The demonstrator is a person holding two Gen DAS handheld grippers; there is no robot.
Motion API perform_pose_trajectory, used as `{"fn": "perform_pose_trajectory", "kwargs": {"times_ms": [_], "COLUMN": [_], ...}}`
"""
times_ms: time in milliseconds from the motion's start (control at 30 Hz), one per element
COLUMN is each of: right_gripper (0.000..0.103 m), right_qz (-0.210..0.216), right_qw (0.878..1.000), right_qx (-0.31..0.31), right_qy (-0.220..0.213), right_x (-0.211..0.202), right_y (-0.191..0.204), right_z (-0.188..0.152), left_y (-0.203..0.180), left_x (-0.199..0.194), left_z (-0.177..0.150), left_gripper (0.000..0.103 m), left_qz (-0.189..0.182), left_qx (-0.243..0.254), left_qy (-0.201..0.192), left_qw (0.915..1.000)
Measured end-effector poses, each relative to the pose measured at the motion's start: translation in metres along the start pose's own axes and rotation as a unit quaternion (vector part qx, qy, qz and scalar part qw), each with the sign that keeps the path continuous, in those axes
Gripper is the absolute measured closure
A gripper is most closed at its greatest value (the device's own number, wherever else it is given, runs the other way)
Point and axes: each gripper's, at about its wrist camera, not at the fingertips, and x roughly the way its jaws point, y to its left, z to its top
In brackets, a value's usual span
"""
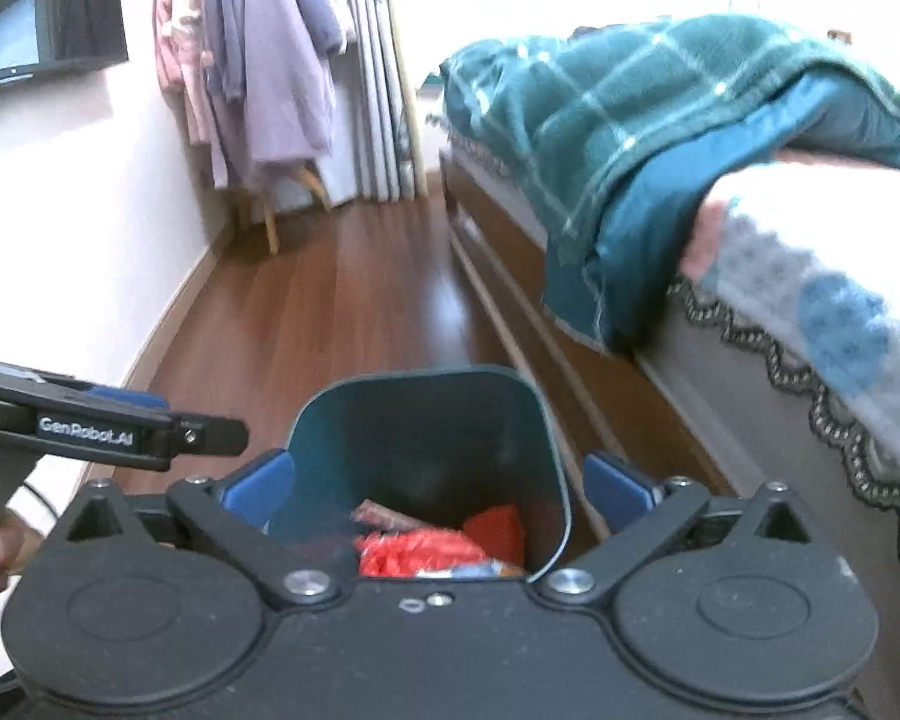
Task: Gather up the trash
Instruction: 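Lower the teal bin with the right gripper onto the floor beside the bed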
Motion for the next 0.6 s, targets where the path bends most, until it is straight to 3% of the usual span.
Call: {"fn": "perform_pose_trajectory", "kwargs": {"times_ms": [233, 600], "right_gripper": [0.0, 0.0], "right_qz": [0.003, 0.0], "right_qw": [0.999, 1.0], "right_qx": [0.029, 0.003], "right_qy": [-0.02, -0.011], "right_x": [0.008, 0.01], "right_y": [-0.009, 0.0], "right_z": [-0.001, -0.002], "left_y": [-0.003, -0.001], "left_x": [-0.002, -0.012], "left_z": [-0.007, -0.019], "left_gripper": [0.02, 0.02], "left_qz": [0.011, 0.02], "left_qx": [0.009, 0.008], "left_qy": [-0.006, -0.006], "left_qw": [0.9999, 0.9997]}}
